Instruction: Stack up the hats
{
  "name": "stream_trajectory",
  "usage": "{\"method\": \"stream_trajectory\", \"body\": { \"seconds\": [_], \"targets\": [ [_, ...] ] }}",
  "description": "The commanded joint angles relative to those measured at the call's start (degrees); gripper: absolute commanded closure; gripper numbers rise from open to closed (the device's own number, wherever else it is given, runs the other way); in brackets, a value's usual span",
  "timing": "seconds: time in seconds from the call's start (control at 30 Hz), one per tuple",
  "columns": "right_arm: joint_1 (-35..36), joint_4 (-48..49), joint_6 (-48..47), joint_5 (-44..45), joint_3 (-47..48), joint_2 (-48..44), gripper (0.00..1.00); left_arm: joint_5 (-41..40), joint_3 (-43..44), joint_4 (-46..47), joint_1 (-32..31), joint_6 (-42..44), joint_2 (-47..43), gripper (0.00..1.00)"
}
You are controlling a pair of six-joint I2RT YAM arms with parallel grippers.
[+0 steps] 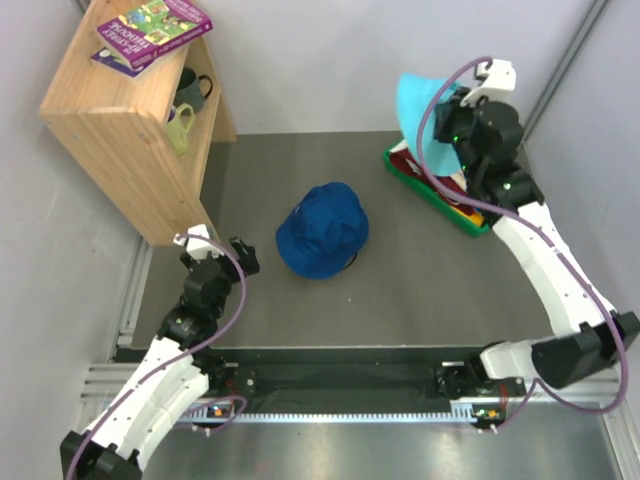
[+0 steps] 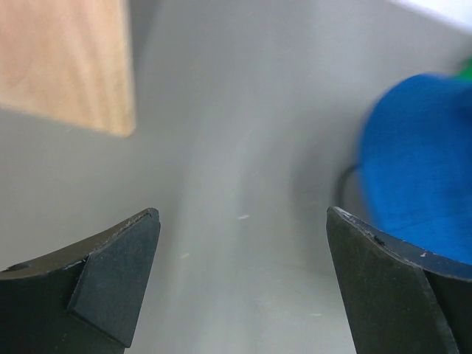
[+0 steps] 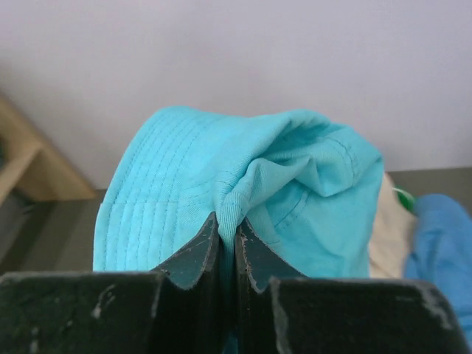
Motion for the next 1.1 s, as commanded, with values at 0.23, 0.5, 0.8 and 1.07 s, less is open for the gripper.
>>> {"method": "stream_trajectory", "body": {
  "seconds": [0.23,0.5,0.8,1.07],
  "targets": [
    [24.77,6.44,-1.79,1.94,-12.05,-6.46,1.0,24.63,15.12,9.52,0.0,-13.38,1.14,0.02],
    [36.29,7.24,-3.02,8.26,-13.2,-4.26,1.0,36.88,16.18,21.24,0.0,-22.79,13.08,0.03],
    [40.61,7.32,-3.46,11.44,-14.51,-3.29,1.0,38.92,13.63,28.91,-0.08,-28.87,14.6,0.15],
    [41.4,7.68,-3.2,11.26,-15.04,-2.42,1.0,31.79,11.7,23.71,-0.08,-29.57,5.11,0.15]
  ]
}}
